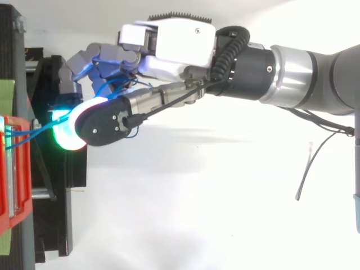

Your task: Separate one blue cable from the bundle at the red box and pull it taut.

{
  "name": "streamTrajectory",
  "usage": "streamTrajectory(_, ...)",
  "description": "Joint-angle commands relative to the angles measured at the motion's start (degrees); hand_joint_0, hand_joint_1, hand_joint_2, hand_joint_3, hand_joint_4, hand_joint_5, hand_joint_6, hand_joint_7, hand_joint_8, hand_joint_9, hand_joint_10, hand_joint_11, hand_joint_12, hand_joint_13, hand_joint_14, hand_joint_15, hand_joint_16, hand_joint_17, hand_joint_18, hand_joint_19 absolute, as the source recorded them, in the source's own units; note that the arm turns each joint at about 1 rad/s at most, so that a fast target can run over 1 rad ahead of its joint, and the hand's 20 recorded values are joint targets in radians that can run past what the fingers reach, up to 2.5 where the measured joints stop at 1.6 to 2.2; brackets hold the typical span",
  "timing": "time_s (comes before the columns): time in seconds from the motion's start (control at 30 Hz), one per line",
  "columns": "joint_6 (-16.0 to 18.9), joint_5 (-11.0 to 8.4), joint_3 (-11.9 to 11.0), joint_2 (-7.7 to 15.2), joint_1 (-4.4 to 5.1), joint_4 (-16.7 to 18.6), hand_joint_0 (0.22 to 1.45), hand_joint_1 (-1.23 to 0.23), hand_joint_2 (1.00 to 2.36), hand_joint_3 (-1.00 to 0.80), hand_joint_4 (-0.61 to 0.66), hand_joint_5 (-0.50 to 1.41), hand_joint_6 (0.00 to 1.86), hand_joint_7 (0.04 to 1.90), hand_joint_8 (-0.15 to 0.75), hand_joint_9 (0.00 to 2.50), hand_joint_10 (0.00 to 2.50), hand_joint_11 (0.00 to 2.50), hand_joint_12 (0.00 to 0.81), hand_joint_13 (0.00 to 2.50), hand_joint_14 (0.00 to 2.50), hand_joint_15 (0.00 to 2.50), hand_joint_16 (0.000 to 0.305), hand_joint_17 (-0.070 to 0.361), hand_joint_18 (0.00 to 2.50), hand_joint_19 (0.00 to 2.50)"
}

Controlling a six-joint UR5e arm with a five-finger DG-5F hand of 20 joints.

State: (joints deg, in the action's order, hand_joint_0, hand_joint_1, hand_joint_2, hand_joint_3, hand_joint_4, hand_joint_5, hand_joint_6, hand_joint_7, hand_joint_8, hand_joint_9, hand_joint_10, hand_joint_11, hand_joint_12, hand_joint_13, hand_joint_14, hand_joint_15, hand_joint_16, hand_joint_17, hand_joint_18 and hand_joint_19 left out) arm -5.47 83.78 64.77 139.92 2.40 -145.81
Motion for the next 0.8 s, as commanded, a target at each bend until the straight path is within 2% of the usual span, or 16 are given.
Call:
streamTrajectory(0.0,0.0,0.15,0.3,0.0,-0.38,0.0,0.54,-0.41,1.00,-0.50,0.23,-0.23,0.86,0.91,0.367,0.45,2.50,1.51,0.392,0.83,2.40,1.28,0.048,0.107,1.34,1.39)
streamTrajectory(0.2,0.1,0.95,0.3,0.0,-0.73,0.0,0.55,-0.41,1.00,-0.50,0.23,-0.22,0.87,0.92,0.362,0.46,2.50,1.50,0.395,0.85,2.44,1.28,0.046,0.104,1.37,1.42)
streamTrajectory(0.43,1.3,4.99,0.3,-0.1,-1.52,-0.1,0.56,-0.47,1.00,-0.50,0.23,-0.22,0.87,0.92,0.355,0.47,2.50,1.50,0.382,0.87,2.44,1.30,0.046,0.103,1.39,1.42)
streamTrajectory(0.5,1.2,5.96,0.3,-0.5,-1.88,-0.4,0.56,-0.47,1.00,-0.50,0.23,-0.22,0.87,0.92,0.357,0.47,2.50,1.51,0.386,0.87,2.44,1.31,0.045,0.101,1.39,1.42)
streamTrajectory(0.7,0.5,6.75,0.3,-1.9,-2.23,-1.1,0.57,-0.51,1.00,-0.49,0.24,-0.22,0.87,0.92,0.352,0.48,2.50,1.51,0.383,0.88,2.44,1.30,0.045,0.100,1.40,1.42)
streamTrajectory(0.77,-1.2,7.27,0.3,-3.0,-2.49,-2.5,0.57,-0.51,1.00,-0.49,0.24,-0.22,0.87,0.92,0.354,0.48,2.50,1.51,0.383,0.88,2.43,1.31,0.045,0.101,1.40,1.41)
